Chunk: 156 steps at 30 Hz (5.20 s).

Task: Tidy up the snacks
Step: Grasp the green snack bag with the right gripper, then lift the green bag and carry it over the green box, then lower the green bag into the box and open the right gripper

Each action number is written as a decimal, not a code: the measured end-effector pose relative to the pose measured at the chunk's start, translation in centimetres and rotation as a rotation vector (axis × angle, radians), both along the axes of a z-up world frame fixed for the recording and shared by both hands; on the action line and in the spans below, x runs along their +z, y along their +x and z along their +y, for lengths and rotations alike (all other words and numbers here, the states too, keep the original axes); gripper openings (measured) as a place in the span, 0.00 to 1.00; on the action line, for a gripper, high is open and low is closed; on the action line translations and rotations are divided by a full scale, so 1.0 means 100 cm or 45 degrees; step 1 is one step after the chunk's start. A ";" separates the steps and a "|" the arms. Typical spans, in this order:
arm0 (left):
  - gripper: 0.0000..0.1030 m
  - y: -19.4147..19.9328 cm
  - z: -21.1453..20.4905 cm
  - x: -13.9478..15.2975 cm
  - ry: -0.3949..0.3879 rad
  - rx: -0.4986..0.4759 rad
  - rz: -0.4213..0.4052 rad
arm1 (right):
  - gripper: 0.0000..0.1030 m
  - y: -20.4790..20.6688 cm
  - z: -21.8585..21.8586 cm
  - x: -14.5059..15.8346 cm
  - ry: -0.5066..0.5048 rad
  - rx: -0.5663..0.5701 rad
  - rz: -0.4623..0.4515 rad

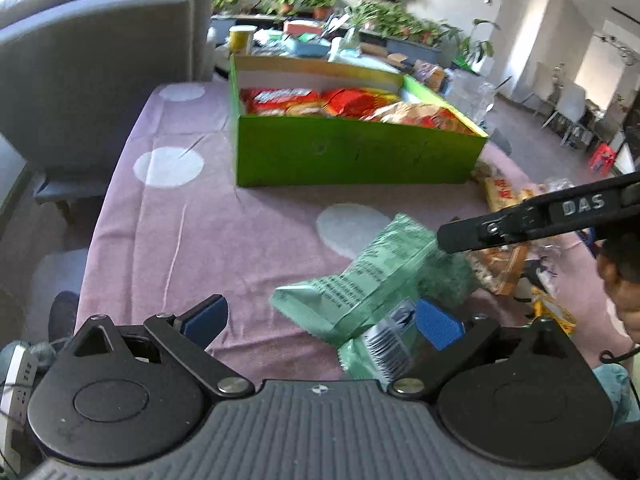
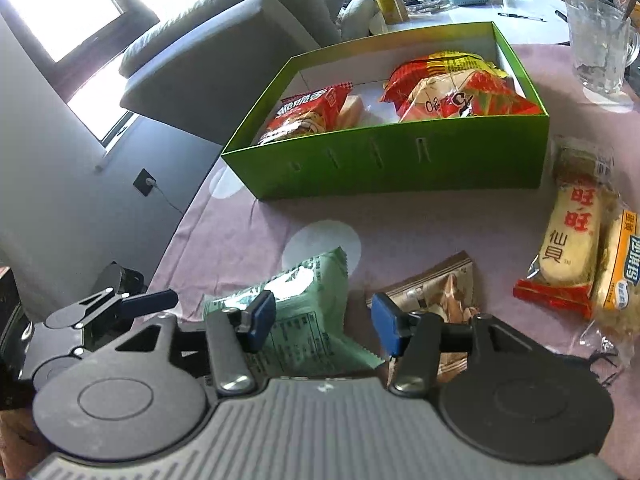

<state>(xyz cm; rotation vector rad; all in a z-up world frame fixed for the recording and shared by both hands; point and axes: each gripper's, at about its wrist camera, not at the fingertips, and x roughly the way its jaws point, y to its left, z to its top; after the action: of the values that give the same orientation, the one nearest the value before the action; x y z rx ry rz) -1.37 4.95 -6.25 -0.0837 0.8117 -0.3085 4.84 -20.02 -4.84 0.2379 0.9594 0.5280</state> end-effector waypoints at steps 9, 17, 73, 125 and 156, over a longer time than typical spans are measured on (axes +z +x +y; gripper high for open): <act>1.00 0.006 0.006 -0.011 -0.069 0.007 0.027 | 0.64 0.004 0.010 -0.011 -0.062 0.018 -0.001; 0.98 0.003 0.004 -0.004 -0.082 0.013 0.034 | 0.64 0.003 0.004 -0.005 0.001 0.040 0.000; 0.95 0.031 -0.027 0.033 -0.117 -0.109 -0.094 | 0.66 0.001 0.016 0.023 0.042 0.071 -0.050; 0.95 0.245 -0.020 0.035 0.209 -0.079 -0.265 | 0.66 0.190 0.011 0.027 0.182 -0.247 -0.178; 0.96 0.040 -0.039 0.055 0.154 -0.288 -0.248 | 0.71 0.046 -0.035 0.059 0.025 -0.120 -0.377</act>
<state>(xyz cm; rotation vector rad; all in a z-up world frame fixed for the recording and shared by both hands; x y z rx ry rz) 2.66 1.10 -0.76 0.1513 0.6448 -0.4728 9.42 -23.49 1.08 0.2144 0.6523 0.4708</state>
